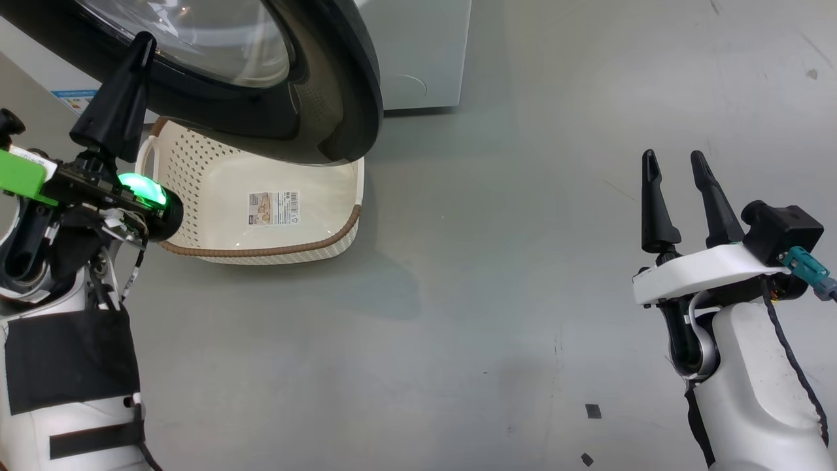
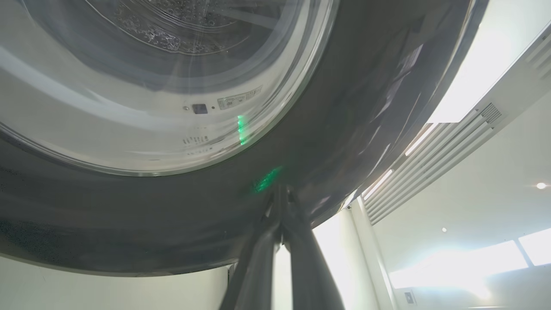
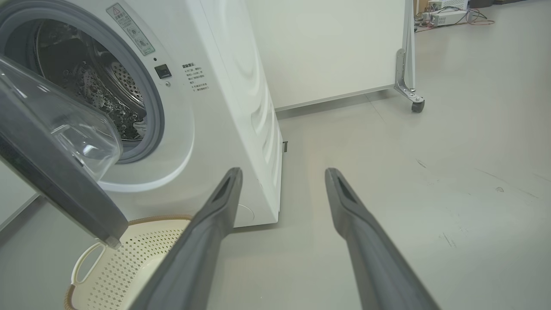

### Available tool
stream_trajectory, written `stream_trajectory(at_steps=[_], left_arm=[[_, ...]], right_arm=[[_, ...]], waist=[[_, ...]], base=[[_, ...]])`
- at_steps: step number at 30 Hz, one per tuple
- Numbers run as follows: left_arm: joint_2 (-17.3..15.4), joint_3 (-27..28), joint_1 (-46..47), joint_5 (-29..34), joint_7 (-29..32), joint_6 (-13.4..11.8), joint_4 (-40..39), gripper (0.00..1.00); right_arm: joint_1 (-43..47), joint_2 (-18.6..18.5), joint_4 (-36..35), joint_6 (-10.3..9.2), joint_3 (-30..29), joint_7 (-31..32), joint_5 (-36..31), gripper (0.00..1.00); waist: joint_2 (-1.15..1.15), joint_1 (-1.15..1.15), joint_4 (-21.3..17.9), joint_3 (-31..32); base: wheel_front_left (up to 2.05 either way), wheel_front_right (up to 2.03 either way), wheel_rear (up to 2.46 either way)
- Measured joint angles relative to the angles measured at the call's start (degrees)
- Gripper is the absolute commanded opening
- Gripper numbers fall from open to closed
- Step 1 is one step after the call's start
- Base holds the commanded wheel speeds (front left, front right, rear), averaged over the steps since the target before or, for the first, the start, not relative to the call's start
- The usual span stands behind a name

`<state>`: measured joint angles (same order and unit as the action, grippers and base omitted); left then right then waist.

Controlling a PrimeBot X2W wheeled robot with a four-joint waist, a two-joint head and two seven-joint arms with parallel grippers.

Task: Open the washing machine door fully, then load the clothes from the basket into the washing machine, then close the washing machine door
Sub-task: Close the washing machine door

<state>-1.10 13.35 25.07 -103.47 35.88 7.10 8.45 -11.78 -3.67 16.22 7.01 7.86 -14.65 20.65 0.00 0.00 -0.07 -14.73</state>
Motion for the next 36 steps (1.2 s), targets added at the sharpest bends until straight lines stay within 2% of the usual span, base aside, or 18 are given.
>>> stream_trajectory(at_steps=[9, 20, 24, 25, 26, 36], left_arm=[[0.00, 0.68, -4.04, 0.08, -3.03, 0.00, -0.46, 0.00], [-0.01, 1.71, -8.93, 0.05, -8.28, 0.00, -2.02, 0.00], [-0.02, 3.34, -10.23, 3.47, -11.41, 0.00, -4.02, 0.00], [-0.02, 3.67, -10.44, 4.45, -12.38, 0.00, -4.38, 0.37], [-0.02, 3.94, -10.65, 4.69, -13.13, 0.00, -4.87, 1.00], [-0.03, 3.01, -11.29, 6.56, -16.02, 0.00, -8.02, 1.00]], right_arm=[[1.82, 0.09, 0.38, 0.00, 0.01, 0.00, 0.32, 1.00], [1.84, 0.13, 0.30, 0.00, 0.19, 0.00, 0.51, 1.00], [1.96, 0.15, 0.26, 0.00, 0.20, 0.00, 0.52, 1.00], [2.03, 0.15, 0.27, 0.00, 0.21, 0.00, 0.56, 1.00], [2.10, 0.16, 0.29, 0.00, 0.20, 0.00, 1.14, 1.00], [2.94, 0.22, 0.27, 0.00, 0.35, 0.00, 2.04, 1.00]], waist=[[0.00, 0.00, 0.37, 2.98], [0.00, 0.00, 0.25, 3.77], [0.00, 0.00, 0.24, 3.92], [0.00, 0.00, 0.24, 3.95], [0.00, 0.00, 0.24, 3.97], [0.00, 0.00, 0.32, 4.10]], base=[[0.00, 0.00, 0.00], [0.00, 0.00, 0.00], [0.00, 0.00, 0.00], [0.00, 0.00, 0.00], [0.00, 0.00, 0.00], [0.00, 0.00, 0.00]])
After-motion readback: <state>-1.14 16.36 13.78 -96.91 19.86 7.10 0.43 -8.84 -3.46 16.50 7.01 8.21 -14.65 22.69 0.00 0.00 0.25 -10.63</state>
